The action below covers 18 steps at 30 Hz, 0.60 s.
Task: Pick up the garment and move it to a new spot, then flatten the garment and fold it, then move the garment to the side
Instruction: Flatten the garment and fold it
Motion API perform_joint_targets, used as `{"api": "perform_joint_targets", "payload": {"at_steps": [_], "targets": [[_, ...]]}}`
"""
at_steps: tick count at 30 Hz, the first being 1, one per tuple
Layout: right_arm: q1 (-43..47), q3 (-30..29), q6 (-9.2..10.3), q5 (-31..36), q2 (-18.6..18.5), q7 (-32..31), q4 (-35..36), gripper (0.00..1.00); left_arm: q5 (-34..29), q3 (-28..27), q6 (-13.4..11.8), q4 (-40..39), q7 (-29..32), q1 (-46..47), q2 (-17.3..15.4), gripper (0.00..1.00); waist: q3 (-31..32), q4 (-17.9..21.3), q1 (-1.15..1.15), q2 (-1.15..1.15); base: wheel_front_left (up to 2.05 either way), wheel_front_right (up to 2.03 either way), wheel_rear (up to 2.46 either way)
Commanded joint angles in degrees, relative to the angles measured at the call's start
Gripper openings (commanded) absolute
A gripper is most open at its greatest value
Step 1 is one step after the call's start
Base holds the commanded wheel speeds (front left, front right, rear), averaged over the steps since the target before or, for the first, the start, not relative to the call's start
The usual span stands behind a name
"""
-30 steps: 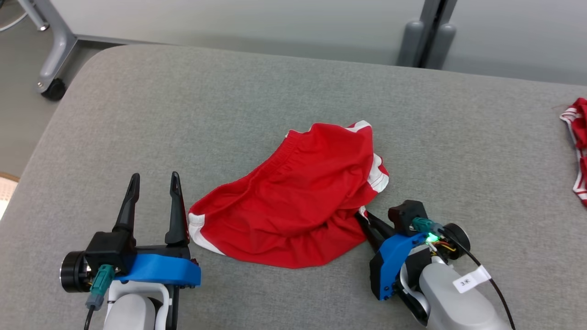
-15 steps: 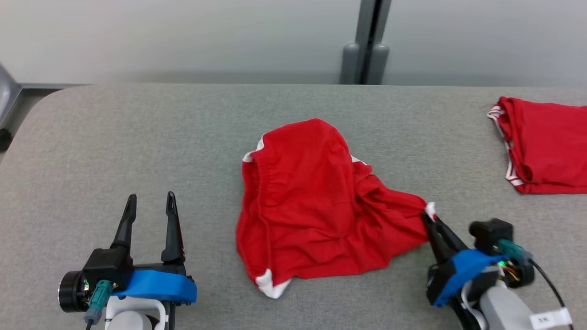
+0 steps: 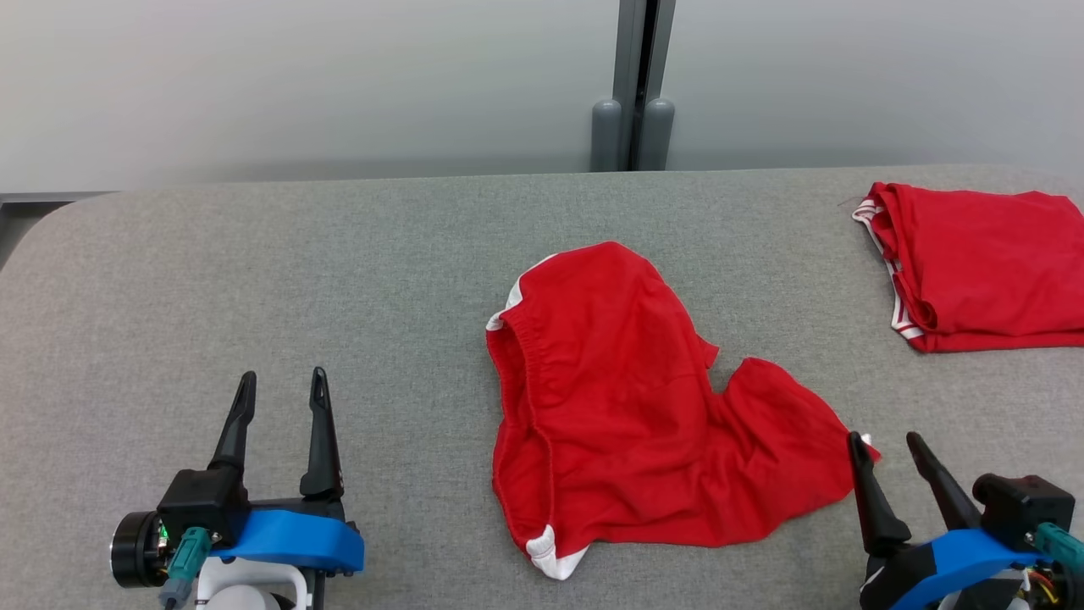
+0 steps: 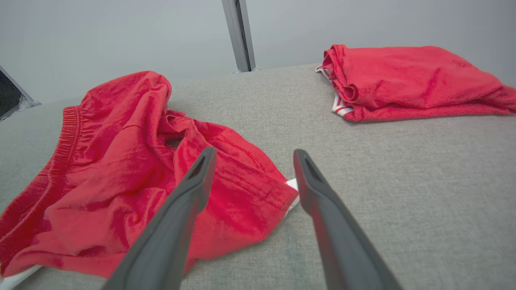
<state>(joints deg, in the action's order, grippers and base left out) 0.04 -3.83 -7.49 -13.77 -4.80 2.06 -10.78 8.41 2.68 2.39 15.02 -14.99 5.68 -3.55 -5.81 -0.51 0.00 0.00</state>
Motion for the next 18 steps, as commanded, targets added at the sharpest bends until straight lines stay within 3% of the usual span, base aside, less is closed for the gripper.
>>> {"api": "perform_joint_targets", "payload": {"at_steps": [1, 10, 18], "targets": [[0.51, -0.37, -0.01, 0.69, 0.30, 0.24, 1.29, 1.00, -0.48, -0.07, 0.15, 0.08, -0.26, -0.29, -0.38, 1.00, 0.18, 0.03, 0.00, 0.00, 0.00, 0.00, 0.00], [-2.62, 0.98, -0.01, 3.67, 1.07, 4.80, 6.93, 1.00, -0.54, -0.52, 0.29, 0.05, -0.26, -0.70, -0.81, 1.00, 1.16, 0.35, 0.00, 0.00, 0.00, 0.00, 0.00], [-3.88, 3.16, -0.01, 4.70, 1.63, 9.25, 7.32, 1.00, -0.85, -0.78, 0.12, -0.46, -0.26, -1.22, -1.05, 1.00, 1.58, 0.39, 0.00, 0.00, 0.00, 0.00, 0.00]]}}
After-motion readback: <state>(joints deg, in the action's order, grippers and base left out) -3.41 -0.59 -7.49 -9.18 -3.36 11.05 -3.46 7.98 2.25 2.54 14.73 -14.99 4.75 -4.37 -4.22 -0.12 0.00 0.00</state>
